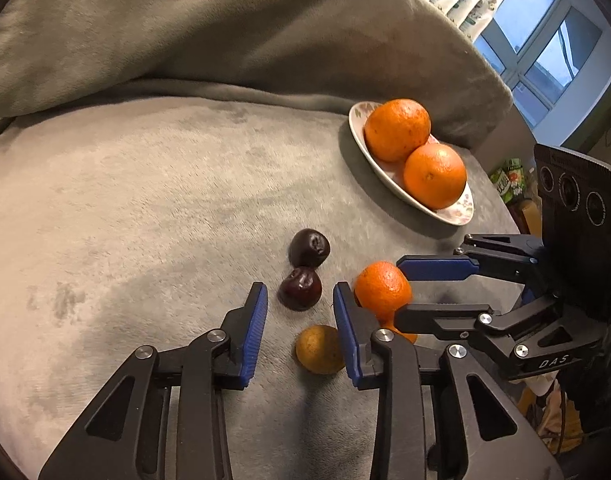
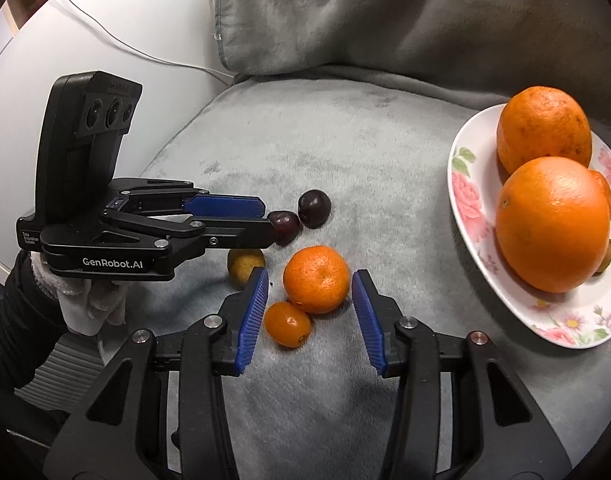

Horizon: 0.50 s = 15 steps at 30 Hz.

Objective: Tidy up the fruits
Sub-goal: 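Close the right tool on the small tangerine while the left tool closes on the dark plum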

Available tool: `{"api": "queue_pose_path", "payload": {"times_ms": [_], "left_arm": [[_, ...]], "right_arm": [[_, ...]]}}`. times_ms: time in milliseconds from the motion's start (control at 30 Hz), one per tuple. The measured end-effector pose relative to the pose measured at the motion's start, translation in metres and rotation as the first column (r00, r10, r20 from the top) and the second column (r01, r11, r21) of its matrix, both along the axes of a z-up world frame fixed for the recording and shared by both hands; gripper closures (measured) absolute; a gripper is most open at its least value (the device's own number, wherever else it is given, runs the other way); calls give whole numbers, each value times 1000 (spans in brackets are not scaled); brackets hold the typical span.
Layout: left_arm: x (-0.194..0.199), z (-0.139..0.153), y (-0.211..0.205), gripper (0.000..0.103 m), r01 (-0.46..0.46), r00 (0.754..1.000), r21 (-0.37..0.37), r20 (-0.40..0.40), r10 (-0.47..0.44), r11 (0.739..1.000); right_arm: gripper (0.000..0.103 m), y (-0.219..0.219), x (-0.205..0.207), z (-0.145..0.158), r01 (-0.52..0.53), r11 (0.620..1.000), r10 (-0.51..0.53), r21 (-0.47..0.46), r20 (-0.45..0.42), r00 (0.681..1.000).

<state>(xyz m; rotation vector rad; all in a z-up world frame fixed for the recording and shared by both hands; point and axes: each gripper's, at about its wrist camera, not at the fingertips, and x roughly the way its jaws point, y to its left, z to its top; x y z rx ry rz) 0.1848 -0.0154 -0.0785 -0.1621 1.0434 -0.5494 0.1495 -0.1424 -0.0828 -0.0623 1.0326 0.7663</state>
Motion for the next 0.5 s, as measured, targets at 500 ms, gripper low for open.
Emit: {"api": "queue_pose_path", "payload": {"times_ms": [500], "left_arm": [[7, -6, -1, 81, -1, 1000, -6, -24, 1, 1000]], "right_arm": [[64, 0, 6, -9, -8, 1000, 8, 14, -39, 999]]}}
